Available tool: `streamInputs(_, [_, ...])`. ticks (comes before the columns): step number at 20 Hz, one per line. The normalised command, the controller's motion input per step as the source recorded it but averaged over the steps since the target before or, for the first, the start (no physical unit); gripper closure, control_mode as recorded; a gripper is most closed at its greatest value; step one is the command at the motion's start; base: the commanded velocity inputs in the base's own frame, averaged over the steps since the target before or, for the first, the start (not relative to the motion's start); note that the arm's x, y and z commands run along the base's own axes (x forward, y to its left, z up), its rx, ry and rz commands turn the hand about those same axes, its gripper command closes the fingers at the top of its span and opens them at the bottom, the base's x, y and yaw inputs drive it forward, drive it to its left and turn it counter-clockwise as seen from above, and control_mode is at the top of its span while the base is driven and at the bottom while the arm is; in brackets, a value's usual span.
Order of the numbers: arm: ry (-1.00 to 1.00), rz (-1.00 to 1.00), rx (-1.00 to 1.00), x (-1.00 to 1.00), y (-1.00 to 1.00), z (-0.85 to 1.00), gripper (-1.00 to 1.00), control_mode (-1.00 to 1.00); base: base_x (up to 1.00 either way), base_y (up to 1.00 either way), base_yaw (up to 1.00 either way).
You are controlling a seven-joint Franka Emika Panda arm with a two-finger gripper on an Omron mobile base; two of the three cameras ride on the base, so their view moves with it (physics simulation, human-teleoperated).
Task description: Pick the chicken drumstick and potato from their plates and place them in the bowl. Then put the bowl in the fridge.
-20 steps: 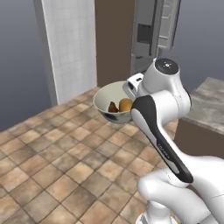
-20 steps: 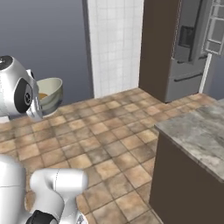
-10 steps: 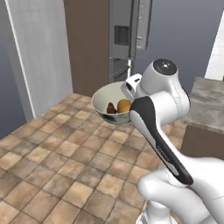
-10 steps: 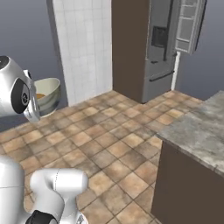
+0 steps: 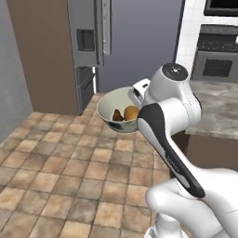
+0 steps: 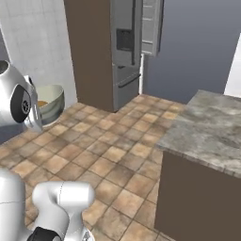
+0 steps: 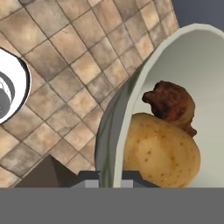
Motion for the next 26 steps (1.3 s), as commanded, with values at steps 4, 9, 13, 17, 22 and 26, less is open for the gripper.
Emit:
streamInputs(4, [0.0,0.0,0.0,0.0,0.0,0.0,1.0,1.0,0.6,0.36,-0.52])
streamInputs(9, [0.0,0.0,0.0,0.0,0.0,0.0,1.0,1.0,0.61,0.37,-0.51])
streamInputs(13, [0.0,0.0,0.0,0.0,0.0,0.0,1.0,1.0,0.58,0.46,-0.42])
streamInputs(17, [0.0,0.0,0.0,0.0,0.0,0.0,1.0,1.0,0.57,0.57,-0.29])
streamInputs(22, [0.0,0.0,0.0,0.0,0.0,0.0,1.0,1.0,0.69,0.6,-0.13])
streamInputs(26, [0.0,0.0,0.0,0.0,0.0,0.0,1.0,1.0,0.77,0.6,-0.04])
